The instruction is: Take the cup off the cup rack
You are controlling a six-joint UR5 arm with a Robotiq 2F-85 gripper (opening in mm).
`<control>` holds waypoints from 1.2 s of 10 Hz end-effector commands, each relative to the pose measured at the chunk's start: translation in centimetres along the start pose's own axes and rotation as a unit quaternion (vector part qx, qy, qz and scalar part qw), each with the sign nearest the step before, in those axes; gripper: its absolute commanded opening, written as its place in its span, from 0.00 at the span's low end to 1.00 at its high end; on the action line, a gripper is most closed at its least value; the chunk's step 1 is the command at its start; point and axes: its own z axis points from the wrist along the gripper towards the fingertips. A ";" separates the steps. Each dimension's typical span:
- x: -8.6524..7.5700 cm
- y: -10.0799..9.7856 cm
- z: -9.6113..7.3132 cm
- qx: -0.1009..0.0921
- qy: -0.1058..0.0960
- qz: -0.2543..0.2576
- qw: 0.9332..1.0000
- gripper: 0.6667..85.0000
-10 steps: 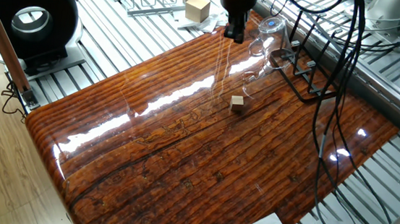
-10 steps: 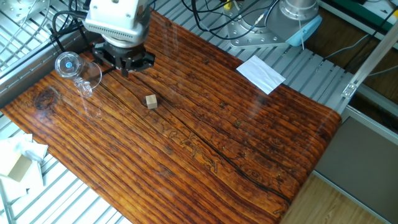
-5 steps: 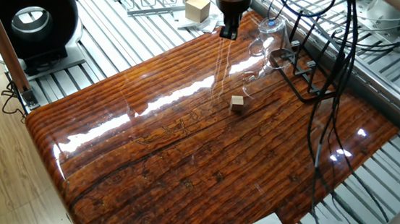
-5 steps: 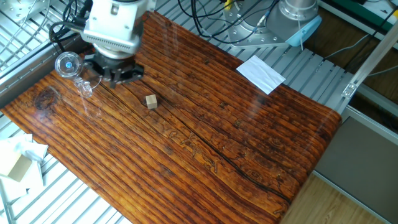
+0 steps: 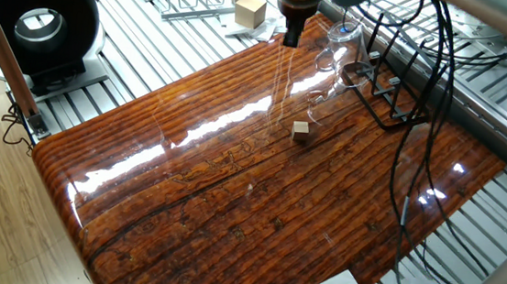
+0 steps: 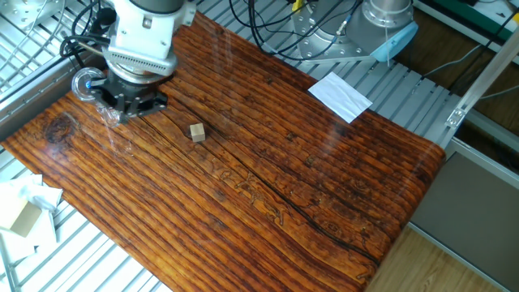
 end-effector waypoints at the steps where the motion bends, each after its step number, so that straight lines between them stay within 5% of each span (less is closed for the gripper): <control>1: 0.6 -1.4 1.0 0.021 -0.017 -0.042 0.999 0.39; 5: 2.2 -1.8 2.1 0.030 -0.025 -0.087 0.995 0.51; 9: 4.7 -2.7 2.3 0.047 -0.002 -0.134 0.990 0.52; 12: 5.1 -2.2 2.7 0.045 -0.005 -0.128 0.991 0.52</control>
